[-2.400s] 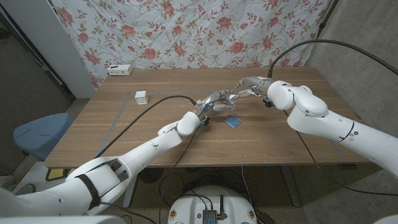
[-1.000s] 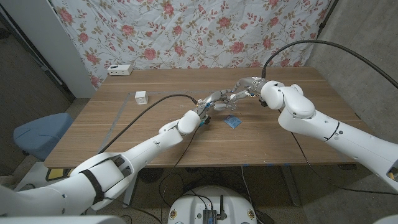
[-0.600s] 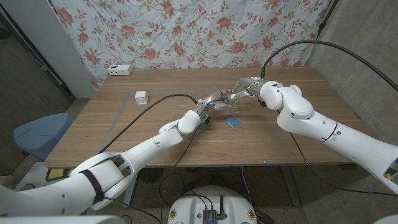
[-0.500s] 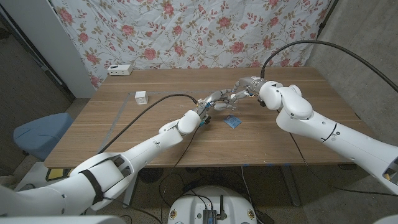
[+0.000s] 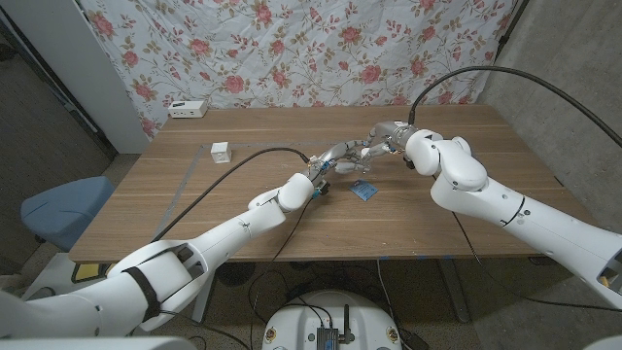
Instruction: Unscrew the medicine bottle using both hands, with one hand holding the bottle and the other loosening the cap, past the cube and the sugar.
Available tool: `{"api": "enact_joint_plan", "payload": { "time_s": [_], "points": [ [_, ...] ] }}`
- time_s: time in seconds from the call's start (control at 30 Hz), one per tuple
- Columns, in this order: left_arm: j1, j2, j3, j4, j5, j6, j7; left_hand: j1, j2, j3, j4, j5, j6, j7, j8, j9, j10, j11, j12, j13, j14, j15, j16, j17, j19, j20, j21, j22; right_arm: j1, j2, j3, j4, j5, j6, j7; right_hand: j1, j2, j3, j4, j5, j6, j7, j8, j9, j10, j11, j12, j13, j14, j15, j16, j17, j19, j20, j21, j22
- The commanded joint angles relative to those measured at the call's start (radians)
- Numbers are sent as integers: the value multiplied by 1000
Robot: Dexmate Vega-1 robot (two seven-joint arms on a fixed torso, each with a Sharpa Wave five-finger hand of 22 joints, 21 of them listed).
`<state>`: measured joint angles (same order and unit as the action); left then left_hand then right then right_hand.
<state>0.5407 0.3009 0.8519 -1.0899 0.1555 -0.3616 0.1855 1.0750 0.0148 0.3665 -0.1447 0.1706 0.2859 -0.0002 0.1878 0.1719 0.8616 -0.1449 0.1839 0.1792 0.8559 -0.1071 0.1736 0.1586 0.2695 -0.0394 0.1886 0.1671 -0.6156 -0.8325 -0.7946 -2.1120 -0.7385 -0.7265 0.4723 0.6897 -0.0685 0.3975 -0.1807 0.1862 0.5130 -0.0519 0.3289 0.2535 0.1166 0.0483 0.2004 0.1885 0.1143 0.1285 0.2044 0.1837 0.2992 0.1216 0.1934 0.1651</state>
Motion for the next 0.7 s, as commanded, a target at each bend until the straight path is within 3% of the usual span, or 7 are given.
{"api": "enact_joint_plan", "payload": {
  "time_s": [0.03, 0.7],
  "points": [
    [3, 3, 1, -10, 5, 5, -1, 0, 3, 8, 2, 9, 6, -5, -1, 3, 22, -12, 8, 3, 10, -105, -3, 1, 4, -137, -2, 0, -18, -2, 9, 1, 9, -2, -27, 12, -1, 10, 2, -3, 21, 2, 12, 5, 8, 0, 3, 3, 13, 1, 7, 3, 12, 3, 4, 4],
    [4, 0, 3, -8, 6, 2, -2, -4, 2, 13, 1, 9, 9, -10, -1, 3, 21, -13, 7, 3, 10, -105, -4, 1, 3, -135, -3, 0, -14, 3, 6, 3, 21, -14, -36, 31, -8, 10, 12, -6, 80, -4, 52, 19, 32, 5, 4, 4, 29, -5, 9, 5, 22, 1, 3, 4]
  ]
}}
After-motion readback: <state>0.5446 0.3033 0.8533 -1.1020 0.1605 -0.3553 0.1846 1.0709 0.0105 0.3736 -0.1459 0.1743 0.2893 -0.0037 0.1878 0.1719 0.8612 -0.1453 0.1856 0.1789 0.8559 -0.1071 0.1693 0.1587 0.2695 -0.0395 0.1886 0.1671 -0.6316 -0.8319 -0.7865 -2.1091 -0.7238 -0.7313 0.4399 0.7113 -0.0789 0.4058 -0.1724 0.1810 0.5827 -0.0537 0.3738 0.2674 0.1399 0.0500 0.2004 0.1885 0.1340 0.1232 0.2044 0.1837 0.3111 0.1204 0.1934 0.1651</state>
